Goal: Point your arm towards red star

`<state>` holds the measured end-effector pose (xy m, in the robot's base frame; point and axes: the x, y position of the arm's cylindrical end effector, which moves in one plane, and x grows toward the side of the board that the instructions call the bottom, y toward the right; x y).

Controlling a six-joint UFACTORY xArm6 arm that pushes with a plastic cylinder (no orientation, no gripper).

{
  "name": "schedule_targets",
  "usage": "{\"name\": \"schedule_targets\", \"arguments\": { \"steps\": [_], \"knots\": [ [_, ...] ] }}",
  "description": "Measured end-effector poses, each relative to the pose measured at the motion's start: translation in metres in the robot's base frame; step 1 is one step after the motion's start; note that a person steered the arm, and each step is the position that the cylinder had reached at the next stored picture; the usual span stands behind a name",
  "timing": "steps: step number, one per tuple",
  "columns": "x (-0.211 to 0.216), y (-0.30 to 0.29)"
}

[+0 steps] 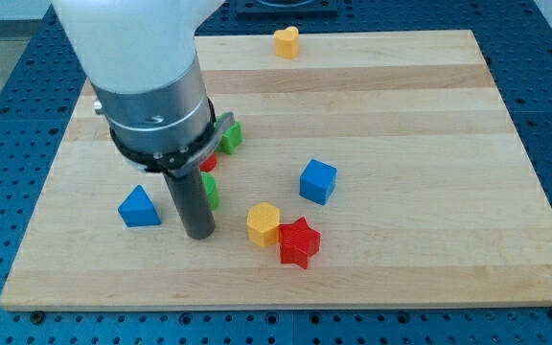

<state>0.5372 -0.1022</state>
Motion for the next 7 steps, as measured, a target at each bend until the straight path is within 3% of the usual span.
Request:
{"name": "schedule_targets", "arguments": {
  "steps": [3,5,6,7],
  "knots": [
    [-0.031,0.000],
    [0.016,-0.018],
    [0.082,-0.017],
    [0.082,-0.017]
  ]
}}
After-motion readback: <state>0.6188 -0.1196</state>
